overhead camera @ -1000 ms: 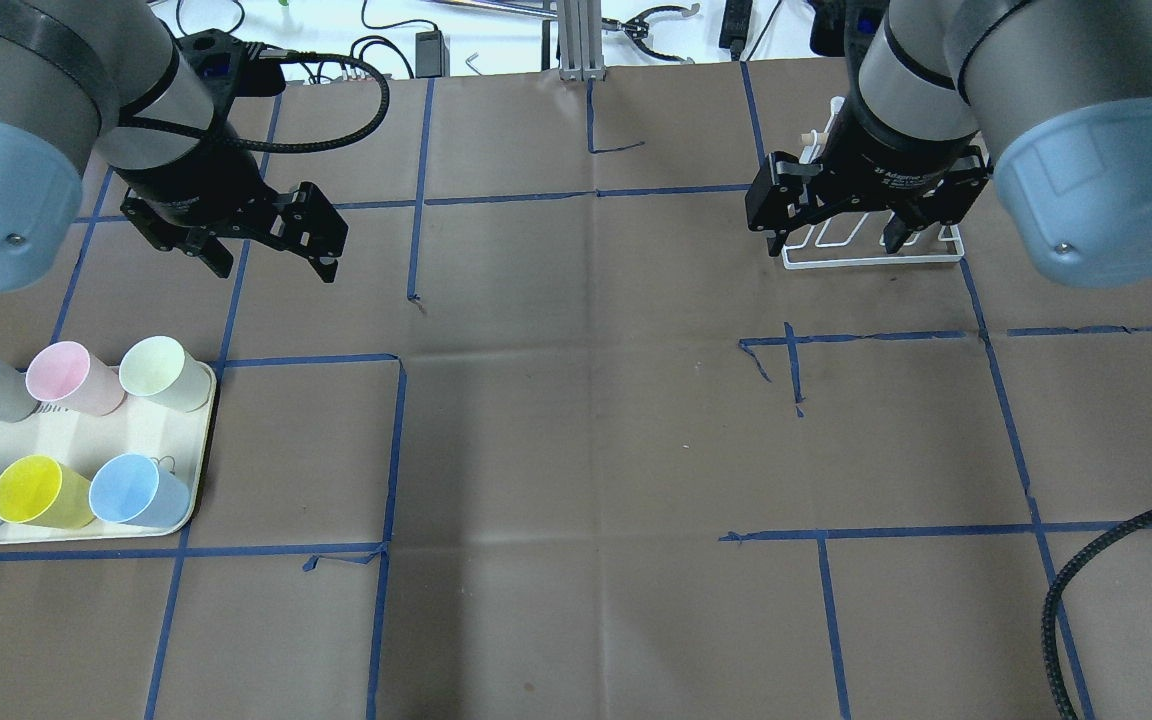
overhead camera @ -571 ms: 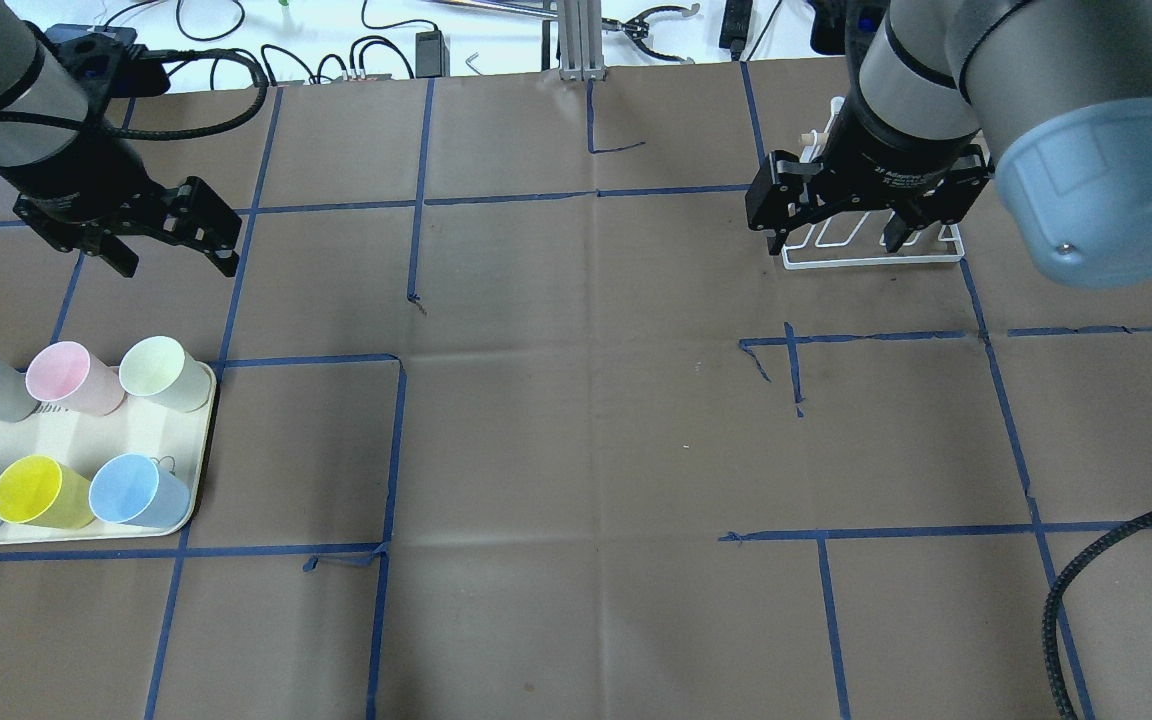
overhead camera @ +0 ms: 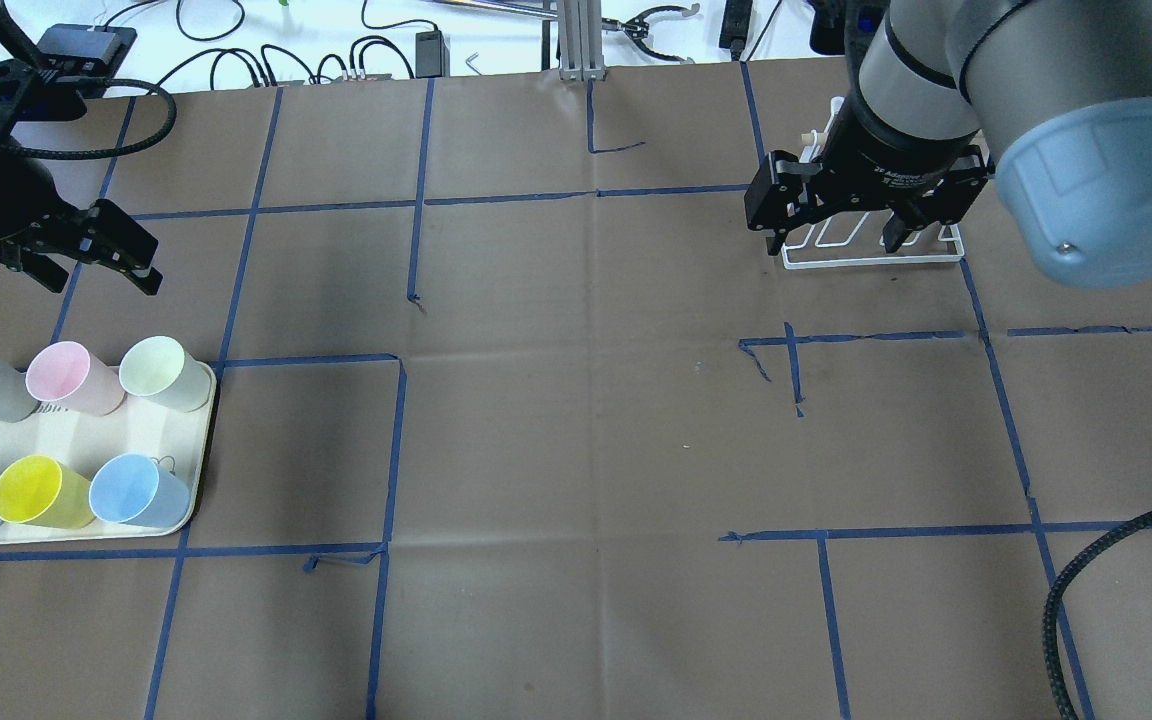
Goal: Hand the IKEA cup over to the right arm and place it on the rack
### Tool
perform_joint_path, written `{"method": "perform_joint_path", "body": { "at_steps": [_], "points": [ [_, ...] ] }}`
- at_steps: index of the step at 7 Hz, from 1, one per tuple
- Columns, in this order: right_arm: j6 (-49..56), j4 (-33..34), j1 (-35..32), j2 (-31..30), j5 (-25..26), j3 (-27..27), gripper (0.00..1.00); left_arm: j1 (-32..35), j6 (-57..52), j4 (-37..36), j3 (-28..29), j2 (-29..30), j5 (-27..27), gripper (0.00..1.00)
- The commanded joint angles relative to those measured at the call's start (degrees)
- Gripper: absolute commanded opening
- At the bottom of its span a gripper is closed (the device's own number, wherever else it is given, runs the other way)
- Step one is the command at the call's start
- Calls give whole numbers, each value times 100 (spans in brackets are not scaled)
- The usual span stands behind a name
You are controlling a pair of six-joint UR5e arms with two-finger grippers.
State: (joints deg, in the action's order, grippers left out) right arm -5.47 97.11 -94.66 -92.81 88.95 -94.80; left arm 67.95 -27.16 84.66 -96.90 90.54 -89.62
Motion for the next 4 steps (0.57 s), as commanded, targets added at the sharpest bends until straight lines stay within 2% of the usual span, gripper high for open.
{"method": "perform_joint_path", "body": {
  "at_steps": [1, 3, 4],
  "points": [
    [2, 1, 0, 0, -27, -3, 100, -351, -88, -291, -301, 34, 32, 100],
    [-76, 18, 0, -9, -54, -47, 100, -379, -53, -1116, -793, 122, 24, 100],
    [-260, 332, -9, 8, -80, -100, 100, -388, -27, -1658, -1013, 331, 32, 100]
  ]
}}
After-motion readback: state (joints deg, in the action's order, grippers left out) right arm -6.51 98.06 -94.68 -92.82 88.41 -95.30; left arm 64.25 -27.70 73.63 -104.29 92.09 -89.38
